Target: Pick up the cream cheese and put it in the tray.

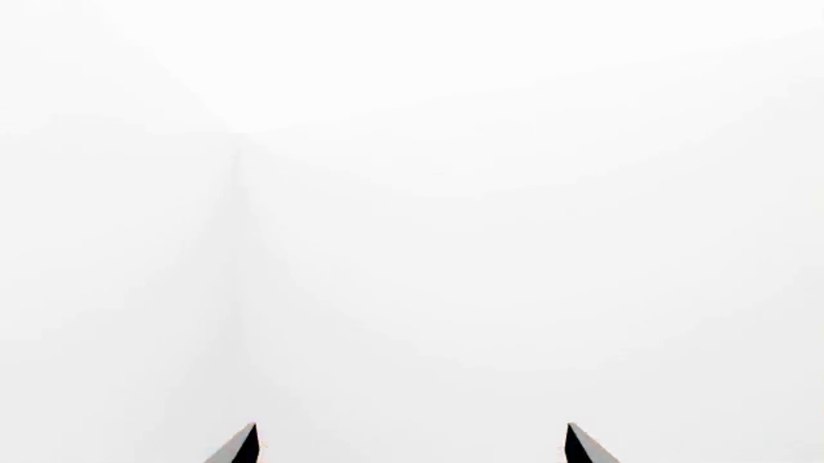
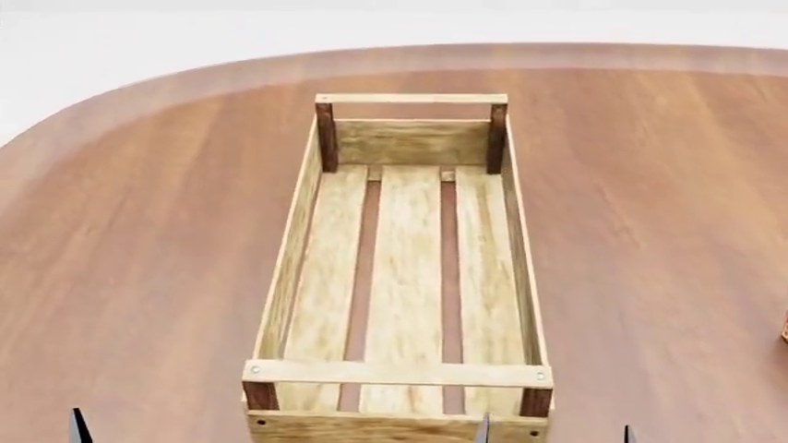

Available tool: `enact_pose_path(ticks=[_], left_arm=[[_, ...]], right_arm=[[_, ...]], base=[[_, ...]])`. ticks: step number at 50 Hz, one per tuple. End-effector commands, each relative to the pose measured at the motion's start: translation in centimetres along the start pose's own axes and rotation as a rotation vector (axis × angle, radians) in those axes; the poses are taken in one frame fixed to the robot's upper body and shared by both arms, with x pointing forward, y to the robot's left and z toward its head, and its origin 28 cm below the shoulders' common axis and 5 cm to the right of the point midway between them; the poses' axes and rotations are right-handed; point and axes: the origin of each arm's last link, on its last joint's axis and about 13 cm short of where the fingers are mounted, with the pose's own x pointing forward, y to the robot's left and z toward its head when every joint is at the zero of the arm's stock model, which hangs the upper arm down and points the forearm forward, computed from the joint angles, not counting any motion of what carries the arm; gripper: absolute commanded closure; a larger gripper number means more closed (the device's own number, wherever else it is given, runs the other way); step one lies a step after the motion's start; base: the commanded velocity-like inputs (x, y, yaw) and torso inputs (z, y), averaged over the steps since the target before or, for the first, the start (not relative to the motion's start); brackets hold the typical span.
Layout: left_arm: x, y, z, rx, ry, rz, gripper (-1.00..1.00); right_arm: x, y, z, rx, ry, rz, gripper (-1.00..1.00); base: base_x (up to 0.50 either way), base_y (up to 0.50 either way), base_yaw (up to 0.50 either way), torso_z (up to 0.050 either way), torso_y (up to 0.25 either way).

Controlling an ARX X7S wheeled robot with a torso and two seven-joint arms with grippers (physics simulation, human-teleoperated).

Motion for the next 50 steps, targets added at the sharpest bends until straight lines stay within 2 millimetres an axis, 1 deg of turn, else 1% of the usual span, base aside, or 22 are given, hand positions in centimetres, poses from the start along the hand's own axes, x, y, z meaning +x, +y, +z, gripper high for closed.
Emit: enact_pose_path(ticks=[1, 13, 50], left_arm=[[-0.02, -0.02, 0.02, 0.000, 0.000, -0.001, -1.00], [-0.02, -0.06, -0.08, -0.001, 0.002, -0.003, -1.00], [-0.05, -0.09, -0.09, -0.001, 0.003, -0.005, -1.00]], right_arm=[[-0.01, -0.02, -0.01, 0.003, 0.002, 0.000, -1.00], [0.03, -0.08, -0.04, 0.032, 0.013, 0.003, -1.00], [-0.01, -0.01, -0.08, 0.042, 0.015, 0.013, -1.00]], base=[[0.18, 0.31, 0.00, 0.000, 0.000], [0.19, 0.27, 0.00, 0.000, 0.000], [0.28, 0.00, 0.00, 0.000, 0.000]])
